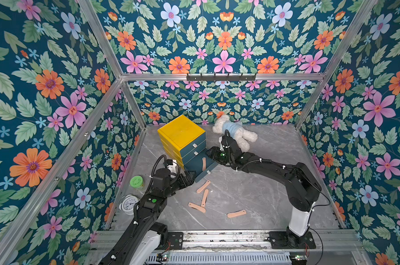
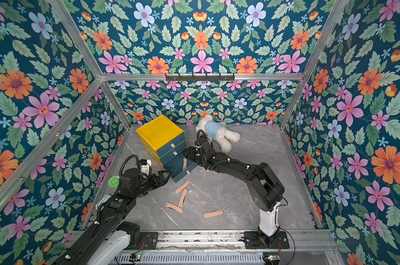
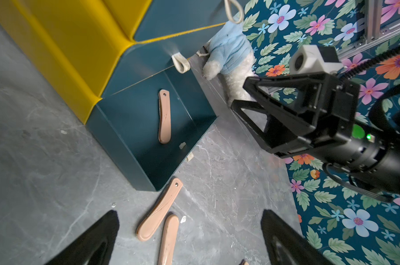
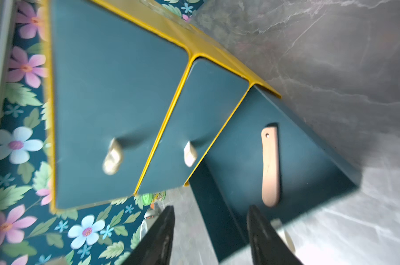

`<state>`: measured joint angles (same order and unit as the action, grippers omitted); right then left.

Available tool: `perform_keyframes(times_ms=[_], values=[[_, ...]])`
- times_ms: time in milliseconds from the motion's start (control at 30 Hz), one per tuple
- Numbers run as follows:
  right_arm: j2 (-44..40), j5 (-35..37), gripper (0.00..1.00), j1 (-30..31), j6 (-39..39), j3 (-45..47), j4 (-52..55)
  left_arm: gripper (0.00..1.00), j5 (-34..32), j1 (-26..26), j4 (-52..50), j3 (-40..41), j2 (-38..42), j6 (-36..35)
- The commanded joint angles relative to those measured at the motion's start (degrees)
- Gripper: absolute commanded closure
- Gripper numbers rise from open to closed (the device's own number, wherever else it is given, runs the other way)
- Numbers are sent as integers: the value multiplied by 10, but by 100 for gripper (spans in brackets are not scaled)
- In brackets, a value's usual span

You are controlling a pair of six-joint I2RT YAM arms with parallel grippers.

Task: Place the fruit knives into the drawer by color
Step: Place the fruit knife in the drawer, then pick up the fruit knife from the center of the board.

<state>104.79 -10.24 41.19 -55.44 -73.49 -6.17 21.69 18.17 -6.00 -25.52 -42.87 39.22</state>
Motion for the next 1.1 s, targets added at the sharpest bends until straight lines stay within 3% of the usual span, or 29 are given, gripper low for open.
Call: perform_keyframes(times_ms=[0,167,300,467,633,833,1067], values=[[-53,28,46,0,25,50,-9,1,8,4,3,-16,-5,-30],[-168,67,45,-15,50,154,21,1,-31,77,-13,-30,-25,-49],[-254,82,45,-44,41,246,35,1,-122,221,-21,-50,-80,-72],[-360,110,44,-76,46,321,82,1,-151,356,-5,-72,-162,-116],[-448,115,43,-112,45,379,109,1,-239,496,-6,-124,-280,-164],[-499,128,43,-120,49,404,135,4,-292,578,-31,-208,-456,-212],[-520,129,43,-122,51,418,136,14,-300,603,-54,-254,-541,-235]])
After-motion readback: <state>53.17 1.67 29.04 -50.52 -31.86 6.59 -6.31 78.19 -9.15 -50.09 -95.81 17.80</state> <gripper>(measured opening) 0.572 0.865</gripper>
